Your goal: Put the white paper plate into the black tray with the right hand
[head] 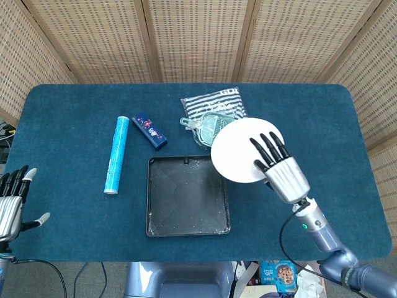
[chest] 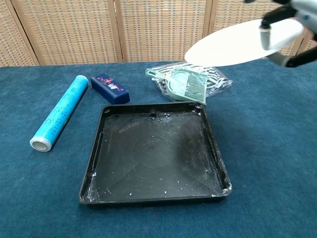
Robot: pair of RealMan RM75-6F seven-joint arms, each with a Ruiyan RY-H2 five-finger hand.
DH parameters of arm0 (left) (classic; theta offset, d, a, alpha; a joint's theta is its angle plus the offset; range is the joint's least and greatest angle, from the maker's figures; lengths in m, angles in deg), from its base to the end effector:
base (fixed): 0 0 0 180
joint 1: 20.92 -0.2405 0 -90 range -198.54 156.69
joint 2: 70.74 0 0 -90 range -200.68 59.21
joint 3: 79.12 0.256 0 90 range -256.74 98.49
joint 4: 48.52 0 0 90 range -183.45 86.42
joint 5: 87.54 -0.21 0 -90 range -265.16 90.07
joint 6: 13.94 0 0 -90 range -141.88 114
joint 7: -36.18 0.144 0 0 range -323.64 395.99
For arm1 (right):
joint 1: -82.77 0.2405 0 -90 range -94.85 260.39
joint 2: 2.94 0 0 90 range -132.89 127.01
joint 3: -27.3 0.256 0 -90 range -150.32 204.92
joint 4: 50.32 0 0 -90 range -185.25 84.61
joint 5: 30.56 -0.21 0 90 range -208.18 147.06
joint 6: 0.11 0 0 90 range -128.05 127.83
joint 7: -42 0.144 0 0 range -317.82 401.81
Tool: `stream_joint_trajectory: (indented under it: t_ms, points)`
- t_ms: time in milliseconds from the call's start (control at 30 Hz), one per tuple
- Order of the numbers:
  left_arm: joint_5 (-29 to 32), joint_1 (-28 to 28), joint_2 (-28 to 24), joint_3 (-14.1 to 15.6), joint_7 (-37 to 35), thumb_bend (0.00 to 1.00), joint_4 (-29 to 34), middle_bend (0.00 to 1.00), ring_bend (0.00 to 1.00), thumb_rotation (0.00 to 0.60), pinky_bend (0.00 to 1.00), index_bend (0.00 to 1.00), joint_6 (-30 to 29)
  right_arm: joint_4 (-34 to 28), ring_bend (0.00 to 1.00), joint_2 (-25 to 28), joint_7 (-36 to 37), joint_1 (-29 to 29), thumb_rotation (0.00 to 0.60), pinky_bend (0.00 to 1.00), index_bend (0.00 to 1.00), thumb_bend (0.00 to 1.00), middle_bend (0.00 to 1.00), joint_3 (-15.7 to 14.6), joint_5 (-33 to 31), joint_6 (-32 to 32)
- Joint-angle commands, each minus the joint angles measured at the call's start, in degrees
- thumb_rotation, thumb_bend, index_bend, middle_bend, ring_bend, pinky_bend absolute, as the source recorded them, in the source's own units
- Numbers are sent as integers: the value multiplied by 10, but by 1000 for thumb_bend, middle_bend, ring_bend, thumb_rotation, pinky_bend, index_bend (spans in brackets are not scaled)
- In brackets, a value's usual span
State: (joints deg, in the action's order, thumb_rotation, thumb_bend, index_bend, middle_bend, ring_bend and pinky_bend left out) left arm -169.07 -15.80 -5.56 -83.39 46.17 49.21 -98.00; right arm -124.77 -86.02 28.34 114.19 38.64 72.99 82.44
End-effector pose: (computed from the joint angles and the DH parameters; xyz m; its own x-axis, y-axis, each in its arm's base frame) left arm -0.2986 0.1855 0.1493 0.4432 0.0127 0.8963 0.8950 0.0502 -0.4433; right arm -0.1674 -0.3145 0.0788 0.4645 0.4045 0.7878 -0.5760 -0.5377 0.6157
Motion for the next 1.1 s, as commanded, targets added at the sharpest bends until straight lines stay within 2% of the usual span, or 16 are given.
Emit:
stream_joint_trajectory:
  t_ms: [33, 233, 500, 767, 833, 900, 967, 1100]
  points:
    - [12, 5, 2, -5, 3, 0, -4, 0, 0, 600, 0, 0, 9, 4, 0, -1, 24, 49, 600, 74, 675, 479, 122, -18, 47, -45]
    - [31, 12, 4, -11, 4, 0, -8, 0, 0, 600, 0, 0, 22, 40, 0, -38, 30, 109, 600, 75, 675, 479, 123, -52, 102, -93]
    - [41, 16, 4, -12, 3, 0, -10, 0, 0, 600, 0, 0, 29, 76, 0, -86, 18, 150, 600, 75, 675, 479, 126, -73, 117, -130]
    - [48, 18, 5, -12, 5, 0, -12, 0, 0, 600, 0, 0, 33, 115, 0, -118, 43, 178, 600, 76, 673, 459, 128, -95, 121, -145]
    - [50, 19, 6, -13, 6, 0, -13, 0, 0, 600, 0, 0, 33, 127, 0, -124, 39, 186, 600, 74, 551, 297, 121, -99, 126, -145]
    - [51, 19, 7, -13, 8, 0, -13, 0, 0, 600, 0, 0, 34, 138, 0, -129, 29, 193, 600, 37, 181, 48, 47, -99, 127, -149]
    - [53, 20, 7, -13, 9, 0, -14, 0, 0, 600, 0, 0, 34, 143, 0, -128, 0, 195, 600, 3, 10, 0, 0, -95, 117, -168]
    - [56, 21, 9, -13, 13, 0, -15, 0, 0, 600, 0, 0, 36, 94, 0, -103, -59, 189, 600, 0, 0, 0, 0, -83, 81, -208]
